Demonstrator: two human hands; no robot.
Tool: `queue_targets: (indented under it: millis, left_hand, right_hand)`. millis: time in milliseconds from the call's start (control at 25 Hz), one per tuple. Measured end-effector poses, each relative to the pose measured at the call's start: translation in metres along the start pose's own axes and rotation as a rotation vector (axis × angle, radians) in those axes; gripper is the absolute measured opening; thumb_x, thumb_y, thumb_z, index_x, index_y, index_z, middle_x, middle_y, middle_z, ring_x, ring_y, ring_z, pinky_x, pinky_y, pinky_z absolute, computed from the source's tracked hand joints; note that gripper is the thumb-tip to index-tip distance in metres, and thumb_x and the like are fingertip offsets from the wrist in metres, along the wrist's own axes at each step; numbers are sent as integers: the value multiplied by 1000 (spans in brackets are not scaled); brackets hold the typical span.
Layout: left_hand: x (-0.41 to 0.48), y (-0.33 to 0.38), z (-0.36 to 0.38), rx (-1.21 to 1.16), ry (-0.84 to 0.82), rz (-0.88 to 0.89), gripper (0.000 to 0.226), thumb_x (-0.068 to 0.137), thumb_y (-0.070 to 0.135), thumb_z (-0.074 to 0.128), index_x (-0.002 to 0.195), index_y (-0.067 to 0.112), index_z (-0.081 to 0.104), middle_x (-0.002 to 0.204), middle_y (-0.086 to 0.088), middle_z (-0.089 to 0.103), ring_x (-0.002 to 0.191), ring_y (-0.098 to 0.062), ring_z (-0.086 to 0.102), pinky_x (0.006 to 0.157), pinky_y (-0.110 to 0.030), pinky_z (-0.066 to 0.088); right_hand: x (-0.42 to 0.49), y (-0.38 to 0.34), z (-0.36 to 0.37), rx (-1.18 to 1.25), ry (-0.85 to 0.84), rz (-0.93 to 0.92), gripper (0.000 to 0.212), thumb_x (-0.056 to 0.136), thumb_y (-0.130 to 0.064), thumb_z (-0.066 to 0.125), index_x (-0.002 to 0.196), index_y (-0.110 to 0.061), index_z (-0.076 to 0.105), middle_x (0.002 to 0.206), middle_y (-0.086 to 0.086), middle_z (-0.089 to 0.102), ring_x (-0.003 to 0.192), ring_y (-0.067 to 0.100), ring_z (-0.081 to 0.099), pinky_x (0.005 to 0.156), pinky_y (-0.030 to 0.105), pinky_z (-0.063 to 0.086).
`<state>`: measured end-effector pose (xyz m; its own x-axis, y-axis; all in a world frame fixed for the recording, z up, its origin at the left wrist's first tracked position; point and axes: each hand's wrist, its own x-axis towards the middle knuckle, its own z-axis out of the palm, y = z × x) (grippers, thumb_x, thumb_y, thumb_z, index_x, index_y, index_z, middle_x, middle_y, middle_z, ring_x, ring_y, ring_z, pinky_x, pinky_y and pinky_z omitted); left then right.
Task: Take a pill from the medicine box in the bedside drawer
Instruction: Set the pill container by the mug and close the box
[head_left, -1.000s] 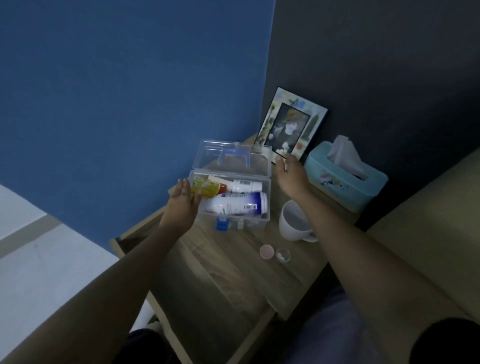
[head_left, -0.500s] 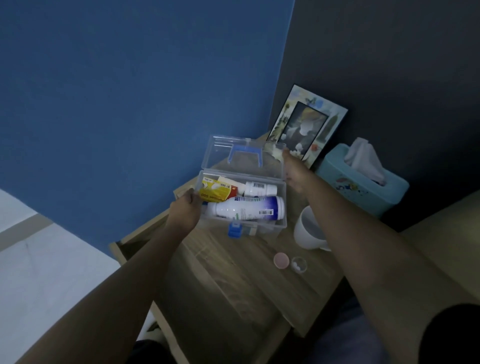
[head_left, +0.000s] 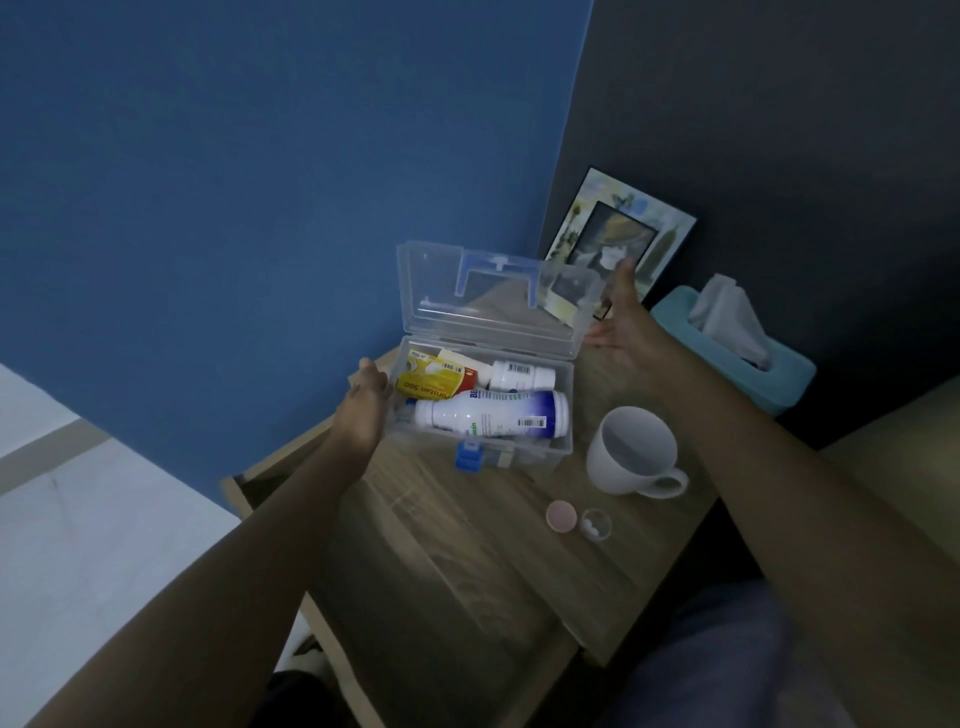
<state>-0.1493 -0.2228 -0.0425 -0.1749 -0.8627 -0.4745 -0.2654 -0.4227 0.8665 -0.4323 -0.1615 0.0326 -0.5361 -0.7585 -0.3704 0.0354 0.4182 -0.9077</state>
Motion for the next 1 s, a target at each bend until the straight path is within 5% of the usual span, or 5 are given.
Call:
queue_targets:
  millis: [200,400,520,680,1000]
  left_hand:
    - [3,-3,-2,-259,-57,-10,77,92,61,12,130,4,49,123,-7,56,100,-19,60,90,-39,46]
    - [7,-5,-10,-241,-280,67,75,87,67,18,114,16,65,108,-11,70,93,-20,70,74,-31,57]
    - [6,-5,-12,-225,-339,101,66,87,64,32,115,14,65,117,-17,67,108,-32,63,93,-46,51]
    - [0,-9,-13,-70,-223,179,54,70,53,66,103,10,70,108,-18,71,101,-35,67,95,-60,48]
    - [-8,-2,-15,16,-214,208,46,72,49,64,100,13,71,105,-16,72,97,-32,68,93,-56,50]
  right_hand:
    - [-42,11,-4,-532,-74,-195,54,77,-73,37,107,-30,47,102,-8,58,91,11,56,69,31,43]
    - [-83,28,-1,-954,-285,-369,61,95,-39,45,144,-10,24,106,-1,59,89,9,57,78,29,41]
    - [-92,43,14,-1138,-293,-309,66,96,-33,45,147,-8,11,154,19,23,131,30,41,103,38,39]
    - [-97,55,22,-1242,-190,-397,64,97,-37,40,146,-8,11,158,15,2,140,30,26,111,40,30]
    - [-97,71,63,-1398,-257,-715,110,75,-73,47,146,-11,-11,152,5,-21,143,20,-15,116,38,-3]
